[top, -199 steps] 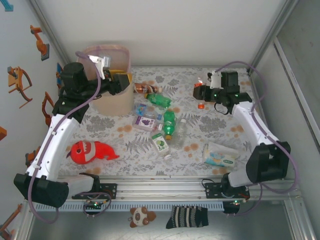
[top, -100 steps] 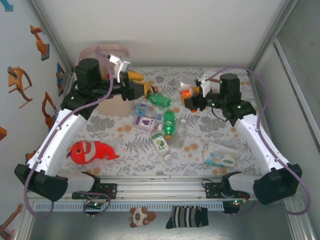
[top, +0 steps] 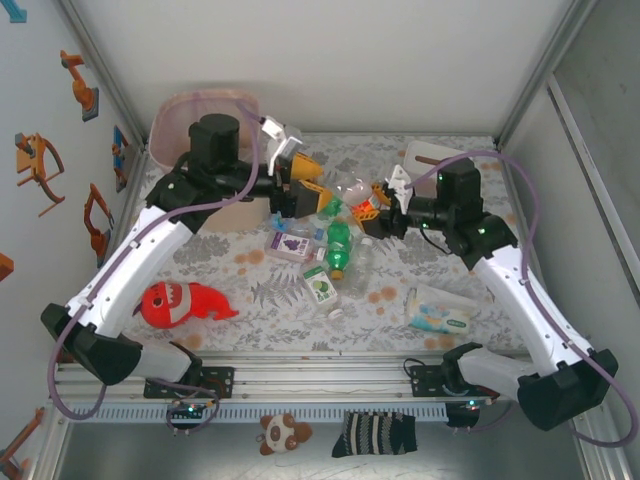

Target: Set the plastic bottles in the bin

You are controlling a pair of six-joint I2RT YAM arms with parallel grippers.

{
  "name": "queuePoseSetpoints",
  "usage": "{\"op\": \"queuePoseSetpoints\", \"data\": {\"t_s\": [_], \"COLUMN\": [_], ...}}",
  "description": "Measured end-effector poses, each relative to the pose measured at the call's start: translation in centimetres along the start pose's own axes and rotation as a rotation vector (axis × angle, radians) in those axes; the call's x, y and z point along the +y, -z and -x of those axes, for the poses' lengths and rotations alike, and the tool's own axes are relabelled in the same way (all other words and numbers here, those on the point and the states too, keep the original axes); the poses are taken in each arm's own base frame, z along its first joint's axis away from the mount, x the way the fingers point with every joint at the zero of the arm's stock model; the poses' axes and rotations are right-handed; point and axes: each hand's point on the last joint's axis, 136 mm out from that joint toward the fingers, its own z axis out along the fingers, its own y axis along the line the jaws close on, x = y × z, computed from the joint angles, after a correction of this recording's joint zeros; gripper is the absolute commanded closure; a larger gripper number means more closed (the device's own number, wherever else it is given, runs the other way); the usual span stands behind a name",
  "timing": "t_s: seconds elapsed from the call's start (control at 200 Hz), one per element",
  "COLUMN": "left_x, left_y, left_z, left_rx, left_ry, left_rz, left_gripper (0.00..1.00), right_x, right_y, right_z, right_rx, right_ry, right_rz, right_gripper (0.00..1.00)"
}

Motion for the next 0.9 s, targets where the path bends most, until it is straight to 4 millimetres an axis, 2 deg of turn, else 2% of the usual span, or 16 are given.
{"op": "queuePoseSetpoints", "data": {"t_s": [0.135,0.32,0.631,0.901], "left_x": [-0.8,-1.0,-1.5,-2.0], "left_y": [-1.2,-1.8,-3.3,-3.4], "left_z": [-0.5,-0.7,-1.5,-1.8], "left_rx": [0.03,0.05,0.093,0.102], "left_ry": [-0.014,-0.028,-0.053,-0.081], "left_rz": [-0.034,-0.044,-0.059,-0.079], "left_gripper": [0.17,0.17,0.22,0.34], "right_x": [0.8,1.7,3.4,3.6], "right_y": [-0.3,-0.6,-0.4,-0.2], "right_z": [-0.2,-0.4,1.4,1.7], "right_rx": [0.012,0.027,-0.004,-0.003], "right_ry": [0.005,0.003,0.046,0.054], "right_rz": [0.024,0.05,0.086,0.074], "right_gripper": [0.51,0.51,0.51,0.52]}}
